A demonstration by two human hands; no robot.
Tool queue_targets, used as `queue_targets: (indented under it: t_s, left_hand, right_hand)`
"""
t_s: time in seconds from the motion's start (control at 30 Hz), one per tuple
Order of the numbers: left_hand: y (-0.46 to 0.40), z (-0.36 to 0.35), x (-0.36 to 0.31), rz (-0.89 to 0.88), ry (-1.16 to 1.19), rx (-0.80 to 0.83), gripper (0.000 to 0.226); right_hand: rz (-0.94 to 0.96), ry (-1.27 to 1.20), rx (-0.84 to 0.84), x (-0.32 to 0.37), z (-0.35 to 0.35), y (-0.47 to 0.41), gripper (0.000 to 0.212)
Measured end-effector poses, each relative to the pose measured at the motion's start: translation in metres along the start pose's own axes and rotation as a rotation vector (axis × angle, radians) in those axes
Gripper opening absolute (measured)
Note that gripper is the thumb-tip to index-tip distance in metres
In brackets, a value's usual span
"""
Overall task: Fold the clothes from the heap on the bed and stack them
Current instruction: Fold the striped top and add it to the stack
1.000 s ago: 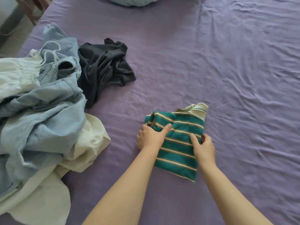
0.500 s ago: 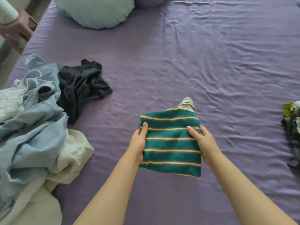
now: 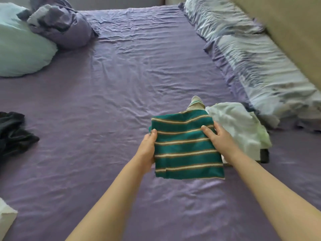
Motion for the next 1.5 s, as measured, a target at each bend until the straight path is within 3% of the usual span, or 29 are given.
queue_targets:
  t_s: [0.2, 0.33, 0.57, 0.67, 0.73, 0.8, 0.87, 0.9, 1.0, 1.1, 1.27, 1.4, 1.5]
  left_hand:
    - [-0.023, -0.114, -0.002, -0.024, -0.109, 0.038, 0.024]
    - [-0.044, -0.171, 0.000, -0.046, -0.184, 0.064, 0.029]
    - [-0.091, -0.207, 0.009, 0.019, -0.323, -0.024, 0.039]
    - [-0.101, -0.203, 0.020, 0.008, -0.448, -0.174, 0.049]
    - [-0.098, -0.198, 0.023, -0.221, -0.630, -0.400, 0.053]
    - [-0.086, -0.201, 0.019, -0.665, -0.863, -0.518, 0.045]
    - [-0.081, -0.216, 0.016, -1.040, -1.116, -0.415, 0.033]
    - [-0.084, -0.224, 0.017, -1.120, -1.245, -0.348, 0.030]
    - [-0.105, -0.236, 0.021, -0.945, -1.619, -0.258, 0.041]
    - [-0.131, -0.228, 0.027, -0.750, -1.799, -0.277, 0.059]
    - [-0.145, -0.225, 0.035, -0.692, -1.822, -0.343, 0.082]
    - [-0.148, -0.231, 0.047, -0.642, -1.779, -0.322, 0.097]
    - [-0.156, -0.228, 0.054, -0.592, -1.772, -0.350, 0.098]
  right_hand:
    - [0.021, 0.099, -0.101, -0.029, 0.108, -0.019, 0.023]
    - [0.024, 0.200, -0.154, -0.055, 0.158, -0.035, 0.033]
    - [-0.147, 0.261, -0.135, -0.109, 0.174, -0.068, 0.043]
    - [-0.138, 0.398, -0.182, -0.126, 0.164, -0.067, 0.053]
    - [0.036, 0.561, -0.213, -0.129, 0.155, -0.060, 0.055]
    - [0.228, 0.721, -0.173, -0.132, 0.145, -0.057, 0.053]
    - [0.262, 0.820, -0.086, -0.138, 0.139, -0.060, 0.053]
    - [0.234, 0.849, -0.066, -0.141, 0.137, -0.063, 0.054]
    - [0.110, 0.764, -0.225, -0.146, 0.139, -0.066, 0.053]
    - [0.061, 0.549, -0.400, -0.150, 0.139, -0.066, 0.048]
    - [0.289, 0.608, -0.398, -0.144, 0.148, -0.088, 0.044]
    - [0.218, 0.691, -0.297, -0.154, 0.163, -0.105, 0.043]
    - [0.293, 0.753, -0.246, -0.158, 0.153, -0.102, 0.040]
Point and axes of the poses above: each hand's wrist, its own y-axis away from the middle knuckle, its own z-axis out of the back of the hand, x = y × z, the point moved 2 cm from there along -y, towards the middle knuckle, and after that the axes turned 9 degrees about z, right-handed, at the moved point
